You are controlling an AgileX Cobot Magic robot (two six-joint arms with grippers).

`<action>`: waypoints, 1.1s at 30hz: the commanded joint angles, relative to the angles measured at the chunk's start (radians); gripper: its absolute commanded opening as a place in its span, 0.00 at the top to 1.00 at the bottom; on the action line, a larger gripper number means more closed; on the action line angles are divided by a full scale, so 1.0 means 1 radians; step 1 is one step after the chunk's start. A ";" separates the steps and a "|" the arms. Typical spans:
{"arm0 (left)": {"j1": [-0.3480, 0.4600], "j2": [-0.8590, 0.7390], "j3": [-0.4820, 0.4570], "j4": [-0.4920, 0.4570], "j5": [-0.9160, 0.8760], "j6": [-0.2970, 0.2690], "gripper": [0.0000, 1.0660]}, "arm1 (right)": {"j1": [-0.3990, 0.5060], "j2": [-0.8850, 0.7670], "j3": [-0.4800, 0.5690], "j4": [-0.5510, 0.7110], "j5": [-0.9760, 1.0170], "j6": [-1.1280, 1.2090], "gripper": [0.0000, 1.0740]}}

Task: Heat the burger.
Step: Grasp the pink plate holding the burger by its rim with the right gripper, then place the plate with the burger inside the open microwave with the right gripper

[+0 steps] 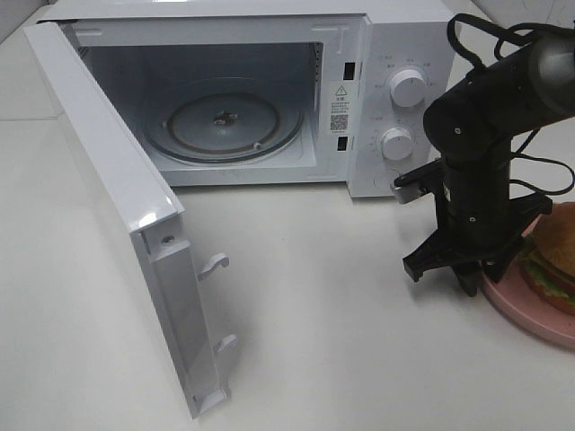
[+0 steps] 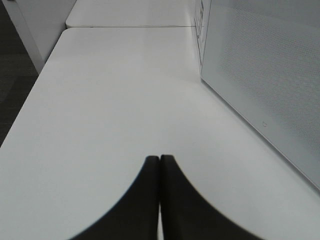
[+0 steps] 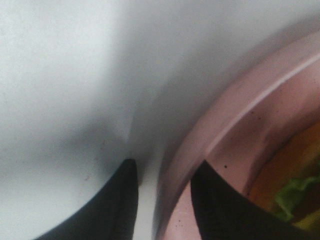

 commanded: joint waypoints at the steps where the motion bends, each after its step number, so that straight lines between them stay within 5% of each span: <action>1: 0.003 -0.021 0.002 -0.005 -0.013 -0.001 1.00 | 0.000 0.023 0.010 0.000 -0.002 0.010 0.88; 4: 0.003 -0.021 0.002 -0.005 -0.013 -0.001 1.00 | 0.000 0.023 0.010 0.000 -0.002 0.010 0.91; 5: 0.003 -0.021 0.002 -0.005 -0.013 -0.001 1.00 | 0.000 0.023 0.010 0.000 -0.001 -0.002 1.00; 23: 0.003 -0.021 0.002 -0.005 -0.013 -0.001 1.00 | 0.004 -0.037 0.011 0.005 0.018 -0.024 1.00; 33: 0.003 -0.021 0.002 -0.005 -0.013 -0.001 1.00 | 0.031 -0.165 0.149 -0.043 -0.017 -0.034 1.00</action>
